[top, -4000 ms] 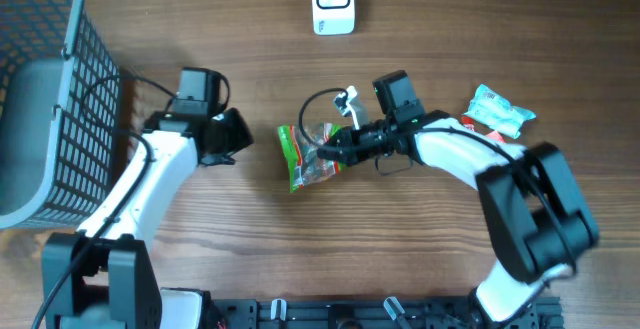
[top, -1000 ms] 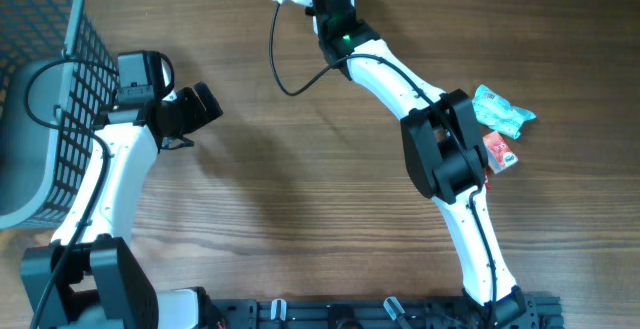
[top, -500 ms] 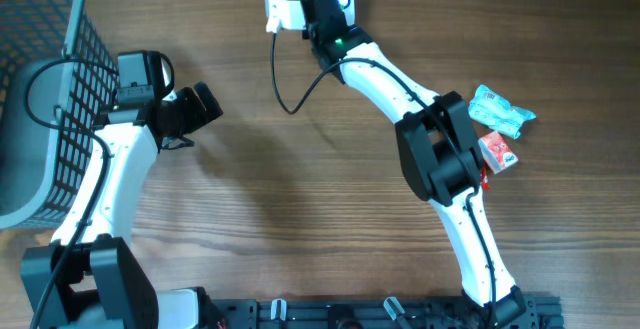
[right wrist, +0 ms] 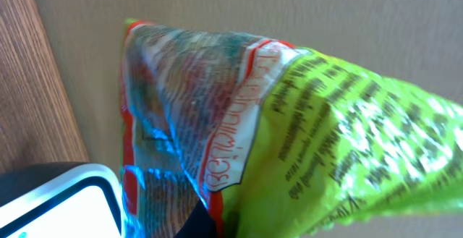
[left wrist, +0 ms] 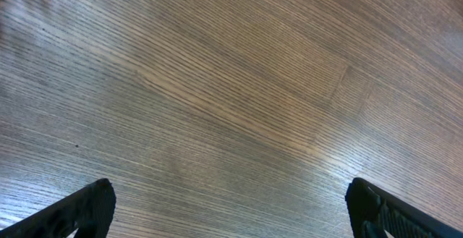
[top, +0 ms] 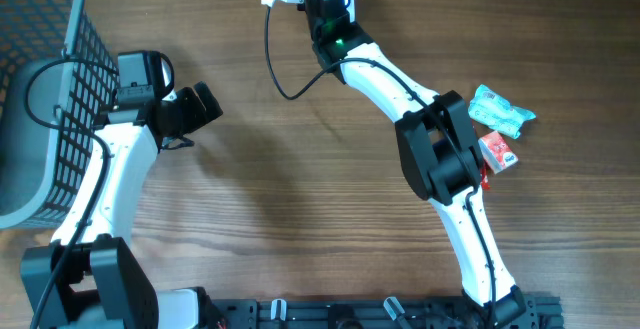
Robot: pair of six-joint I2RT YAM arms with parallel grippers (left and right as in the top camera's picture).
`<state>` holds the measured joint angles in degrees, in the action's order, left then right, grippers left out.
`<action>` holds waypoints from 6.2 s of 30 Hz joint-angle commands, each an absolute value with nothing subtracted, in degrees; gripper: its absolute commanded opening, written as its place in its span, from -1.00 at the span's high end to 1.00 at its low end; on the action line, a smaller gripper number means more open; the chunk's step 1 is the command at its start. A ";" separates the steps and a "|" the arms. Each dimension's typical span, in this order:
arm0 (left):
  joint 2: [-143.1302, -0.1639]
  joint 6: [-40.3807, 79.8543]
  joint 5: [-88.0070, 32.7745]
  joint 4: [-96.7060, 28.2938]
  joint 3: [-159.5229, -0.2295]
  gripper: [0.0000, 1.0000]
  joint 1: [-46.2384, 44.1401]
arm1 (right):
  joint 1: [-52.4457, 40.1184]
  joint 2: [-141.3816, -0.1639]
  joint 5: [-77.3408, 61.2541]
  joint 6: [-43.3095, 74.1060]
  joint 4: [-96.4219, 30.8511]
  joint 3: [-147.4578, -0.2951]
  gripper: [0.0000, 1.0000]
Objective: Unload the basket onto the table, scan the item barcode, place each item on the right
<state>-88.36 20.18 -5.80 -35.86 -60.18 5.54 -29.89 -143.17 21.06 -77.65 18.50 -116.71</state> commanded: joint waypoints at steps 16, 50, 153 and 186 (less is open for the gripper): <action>-87.48 19.27 -5.45 -35.75 -60.93 -1.00 5.80 | -28.47 -136.86 26.00 -52.38 13.17 -117.64 0.91; -87.48 19.27 -5.45 -35.75 -60.93 -1.00 5.80 | -12.40 -114.65 10.00 -9.02 -68.62 -94.15 -0.99; -87.48 19.27 -5.45 -35.75 -60.93 -1.00 5.80 | -2.61 -0.19 -6.00 5.96 4.93 -0.27 -1.00; -87.48 19.27 -5.45 -35.75 -60.93 -1.00 5.80 | -2.61 -0.21 -6.63 1.54 0.43 -0.30 -0.99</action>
<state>-88.36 20.18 -5.80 -35.83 -60.18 5.54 -3.05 -0.89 -6.39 2.28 0.23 -0.36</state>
